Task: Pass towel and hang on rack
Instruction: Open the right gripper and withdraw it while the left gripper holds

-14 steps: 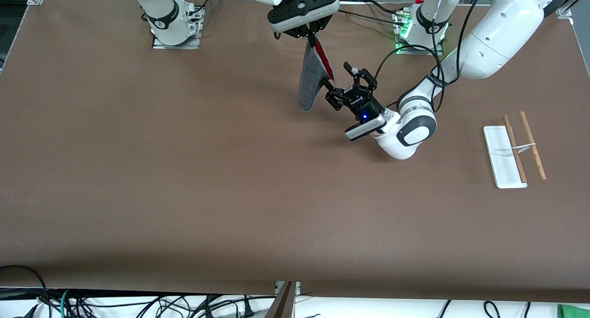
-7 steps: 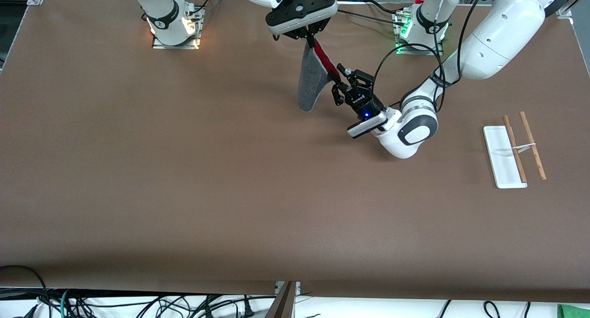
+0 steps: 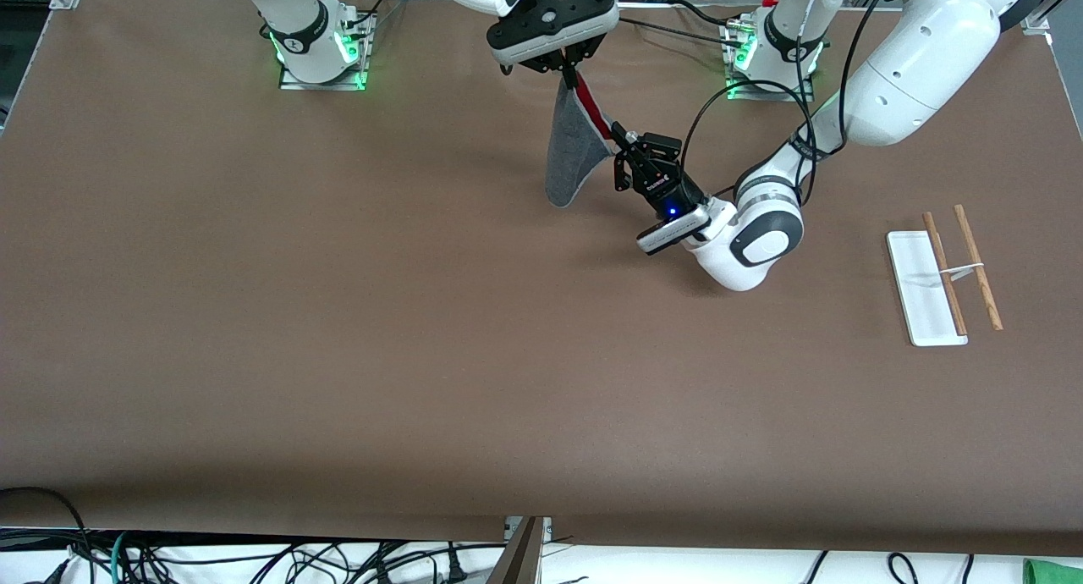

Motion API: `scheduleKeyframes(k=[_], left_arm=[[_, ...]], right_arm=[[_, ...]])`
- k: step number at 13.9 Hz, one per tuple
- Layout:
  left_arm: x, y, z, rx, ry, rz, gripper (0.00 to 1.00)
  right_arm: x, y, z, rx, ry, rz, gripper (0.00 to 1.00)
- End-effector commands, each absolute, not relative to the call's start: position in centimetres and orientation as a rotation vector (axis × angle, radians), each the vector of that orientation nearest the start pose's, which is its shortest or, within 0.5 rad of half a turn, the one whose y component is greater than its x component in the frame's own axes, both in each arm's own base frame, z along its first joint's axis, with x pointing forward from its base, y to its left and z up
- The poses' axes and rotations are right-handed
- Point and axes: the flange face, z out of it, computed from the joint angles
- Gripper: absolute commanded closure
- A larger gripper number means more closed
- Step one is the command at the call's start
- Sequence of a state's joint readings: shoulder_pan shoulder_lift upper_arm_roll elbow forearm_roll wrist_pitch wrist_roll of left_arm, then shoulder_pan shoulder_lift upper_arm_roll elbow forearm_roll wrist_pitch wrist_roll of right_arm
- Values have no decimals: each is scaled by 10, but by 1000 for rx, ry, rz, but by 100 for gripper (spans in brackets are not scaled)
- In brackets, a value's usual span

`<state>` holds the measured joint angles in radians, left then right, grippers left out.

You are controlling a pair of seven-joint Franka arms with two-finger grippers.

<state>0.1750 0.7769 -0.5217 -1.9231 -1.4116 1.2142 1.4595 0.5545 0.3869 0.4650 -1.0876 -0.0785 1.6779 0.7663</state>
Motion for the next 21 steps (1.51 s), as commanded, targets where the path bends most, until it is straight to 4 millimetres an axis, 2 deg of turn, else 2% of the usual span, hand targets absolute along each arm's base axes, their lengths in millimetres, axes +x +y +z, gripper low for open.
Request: scheduleKeyframes(k=[1, 2, 3, 4, 5, 9, 11, 13, 17, 19, 21], left_arm=[[480, -279, 237, 865, -563, -15, 100], [481, -278, 237, 870, -557, -21, 100], [481, -278, 237, 872, -554, -27, 100], [481, -278, 237, 872, -554, -29, 100], [481, -278, 238, 874, -551, -38, 100], [489, -270, 243, 883, -539, -49, 100], [503, -255, 270, 941, -570, -56, 100], [528, -224, 303, 1052, -625, -99, 100], [569, -168, 337, 1198, -727, -123, 100], [582, -133, 357, 1260, -768, -168, 100], [594, -86, 373, 1365, -788, -212, 100]], right_arm=[[417, 522, 651, -2872, -274, -99, 100], [418, 521, 650, -2875, -272, -100, 91], [422, 519, 650, -2877, -264, -98, 78], [425, 516, 650, -2877, -257, -99, 45], [427, 515, 650, -2878, -255, -101, 0], [429, 510, 646, -2903, -258, -76, 0], [437, 499, 644, -2925, -233, -57, 0], [445, 488, 641, -2949, -203, -33, 0], [475, 451, 627, -3041, -97, 30, 0], [488, 435, 622, -3076, -38, 50, 0], [502, 420, 616, -3085, -19, 56, 0]])
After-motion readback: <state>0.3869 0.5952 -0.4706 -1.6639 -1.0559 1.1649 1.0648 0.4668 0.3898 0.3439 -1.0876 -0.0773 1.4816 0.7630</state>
